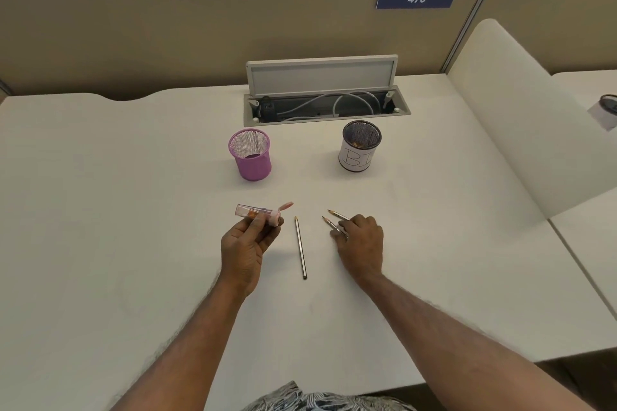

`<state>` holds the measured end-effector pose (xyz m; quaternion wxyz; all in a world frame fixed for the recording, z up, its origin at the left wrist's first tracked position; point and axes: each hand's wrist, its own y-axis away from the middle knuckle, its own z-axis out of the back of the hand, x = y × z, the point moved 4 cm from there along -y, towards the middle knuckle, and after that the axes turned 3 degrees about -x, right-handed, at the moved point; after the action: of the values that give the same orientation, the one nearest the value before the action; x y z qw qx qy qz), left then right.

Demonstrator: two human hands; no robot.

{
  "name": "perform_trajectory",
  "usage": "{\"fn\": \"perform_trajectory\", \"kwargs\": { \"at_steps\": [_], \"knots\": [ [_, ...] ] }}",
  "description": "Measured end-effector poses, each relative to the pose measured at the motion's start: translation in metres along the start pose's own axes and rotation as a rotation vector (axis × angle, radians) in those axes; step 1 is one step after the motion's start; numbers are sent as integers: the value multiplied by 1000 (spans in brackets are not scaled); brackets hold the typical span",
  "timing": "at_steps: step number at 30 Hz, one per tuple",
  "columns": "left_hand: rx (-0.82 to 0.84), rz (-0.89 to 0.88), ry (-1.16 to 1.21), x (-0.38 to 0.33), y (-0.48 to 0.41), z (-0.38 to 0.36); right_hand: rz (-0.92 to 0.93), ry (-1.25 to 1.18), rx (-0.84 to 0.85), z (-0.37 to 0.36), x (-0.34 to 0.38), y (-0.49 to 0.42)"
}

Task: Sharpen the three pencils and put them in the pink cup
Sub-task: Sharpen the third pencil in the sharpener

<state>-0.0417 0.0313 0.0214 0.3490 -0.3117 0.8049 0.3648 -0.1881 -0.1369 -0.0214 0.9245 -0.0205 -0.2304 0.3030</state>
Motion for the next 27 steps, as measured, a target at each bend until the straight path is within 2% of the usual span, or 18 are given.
{"fn": "perform_trajectory", "kwargs": {
  "at_steps": [4, 5, 7, 10, 14, 19, 21, 24, 27],
  "knots": [
    [-13, -13, 17, -4, -2, 4, 53, -37, -68, 7, 12, 8],
    [-18, -15, 24, -5, -3, 4, 58, -73, -34, 5, 18, 12],
    [-24, -16, 32, -5, -3, 4, 4, -140, 142, -4, 32, 22],
    [-35, -16, 22, -4, -2, 3, -42, -83, 356, -19, 53, 29],
    [-47, -26, 23, -8, 1, 5, -52, -4, 463, -24, 67, 23],
    [-60, -21, 43, -9, 1, 4, -26, 30, 517, -16, 64, 27],
    [-56, -21, 50, -9, 2, 3, -91, -122, 521, -7, 59, 31],
    [-49, -17, 55, -9, 1, 2, -229, -560, 556, 9, 52, 38],
    [-39, -9, 46, -8, 3, -4, -220, -766, 515, 29, 51, 38]
  ]
}}
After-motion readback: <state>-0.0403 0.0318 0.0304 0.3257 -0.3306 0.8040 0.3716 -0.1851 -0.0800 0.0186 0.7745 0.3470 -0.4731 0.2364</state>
